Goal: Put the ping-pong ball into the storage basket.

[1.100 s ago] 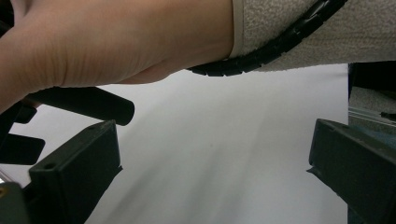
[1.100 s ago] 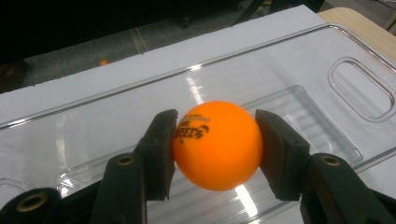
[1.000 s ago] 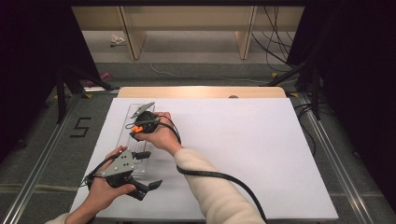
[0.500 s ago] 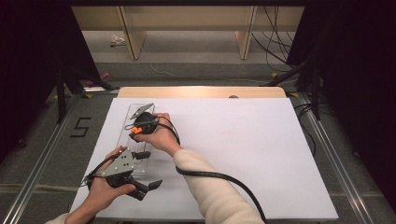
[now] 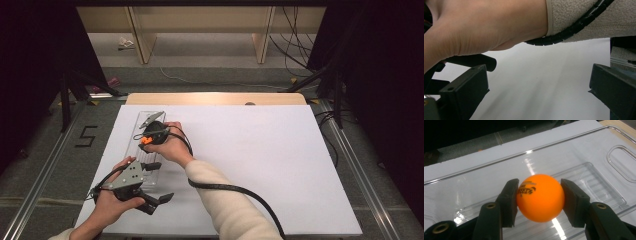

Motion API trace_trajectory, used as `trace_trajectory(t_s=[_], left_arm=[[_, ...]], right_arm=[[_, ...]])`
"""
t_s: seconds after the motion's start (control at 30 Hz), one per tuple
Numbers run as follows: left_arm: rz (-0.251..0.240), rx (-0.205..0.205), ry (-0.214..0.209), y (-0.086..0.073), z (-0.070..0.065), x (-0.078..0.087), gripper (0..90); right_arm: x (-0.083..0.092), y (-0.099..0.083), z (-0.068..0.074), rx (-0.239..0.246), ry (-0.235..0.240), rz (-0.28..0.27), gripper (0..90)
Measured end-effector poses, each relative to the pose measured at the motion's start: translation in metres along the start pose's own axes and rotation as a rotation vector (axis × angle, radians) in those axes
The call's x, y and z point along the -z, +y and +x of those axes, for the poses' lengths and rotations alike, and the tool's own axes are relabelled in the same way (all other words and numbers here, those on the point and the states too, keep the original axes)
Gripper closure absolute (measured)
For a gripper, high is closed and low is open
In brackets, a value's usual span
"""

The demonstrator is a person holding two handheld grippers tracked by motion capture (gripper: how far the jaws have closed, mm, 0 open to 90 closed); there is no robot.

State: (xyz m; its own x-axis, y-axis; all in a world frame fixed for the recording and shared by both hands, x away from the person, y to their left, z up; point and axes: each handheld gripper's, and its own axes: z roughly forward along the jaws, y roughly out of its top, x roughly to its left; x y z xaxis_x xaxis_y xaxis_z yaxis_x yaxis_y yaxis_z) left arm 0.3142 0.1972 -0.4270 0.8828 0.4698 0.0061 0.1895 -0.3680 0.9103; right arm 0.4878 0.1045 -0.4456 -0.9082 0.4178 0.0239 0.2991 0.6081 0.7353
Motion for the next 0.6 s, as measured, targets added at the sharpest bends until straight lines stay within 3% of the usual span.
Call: trace_trajectory(t_s=[0.6], left_arm=[[0.001,0.0,-0.001,-0.0001,-0.0001,0.0,1.6]], right_arm=[[-0.002,-0.0021,0.0003,0.0,-0.002,0.006,51.0]])
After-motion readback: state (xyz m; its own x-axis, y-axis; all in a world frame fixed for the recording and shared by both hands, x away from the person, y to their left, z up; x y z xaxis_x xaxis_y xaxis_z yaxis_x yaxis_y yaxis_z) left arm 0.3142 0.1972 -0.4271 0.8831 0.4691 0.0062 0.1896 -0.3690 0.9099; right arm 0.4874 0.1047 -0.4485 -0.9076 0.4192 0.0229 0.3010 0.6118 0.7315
